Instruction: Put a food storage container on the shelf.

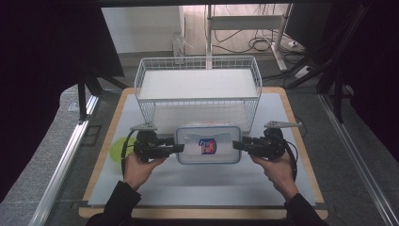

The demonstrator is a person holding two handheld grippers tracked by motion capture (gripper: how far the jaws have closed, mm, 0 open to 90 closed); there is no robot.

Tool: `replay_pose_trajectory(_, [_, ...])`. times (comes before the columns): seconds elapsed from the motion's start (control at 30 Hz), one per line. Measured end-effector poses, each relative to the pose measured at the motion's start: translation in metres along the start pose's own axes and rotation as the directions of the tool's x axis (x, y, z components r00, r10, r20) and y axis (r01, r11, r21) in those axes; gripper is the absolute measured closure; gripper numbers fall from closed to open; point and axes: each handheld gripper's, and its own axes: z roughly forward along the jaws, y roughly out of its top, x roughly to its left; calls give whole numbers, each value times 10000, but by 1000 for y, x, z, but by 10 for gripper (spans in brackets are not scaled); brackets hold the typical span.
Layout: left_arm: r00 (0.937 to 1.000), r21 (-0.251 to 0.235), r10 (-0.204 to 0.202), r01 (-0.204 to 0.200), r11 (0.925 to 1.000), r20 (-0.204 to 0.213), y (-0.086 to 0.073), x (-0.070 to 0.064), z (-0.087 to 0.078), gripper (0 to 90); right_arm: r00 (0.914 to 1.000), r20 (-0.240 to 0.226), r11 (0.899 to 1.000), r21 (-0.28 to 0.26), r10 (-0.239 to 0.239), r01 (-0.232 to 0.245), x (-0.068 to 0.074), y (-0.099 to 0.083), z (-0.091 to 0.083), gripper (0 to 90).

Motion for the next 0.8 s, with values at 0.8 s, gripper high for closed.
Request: replay_pose_trajectory(0.8, [9993, -524, 222, -237, 9983, -285, 62, 3, -40, 509, 9982, -165, 9977, -381, -573, 566, 19, 75, 0, 538])
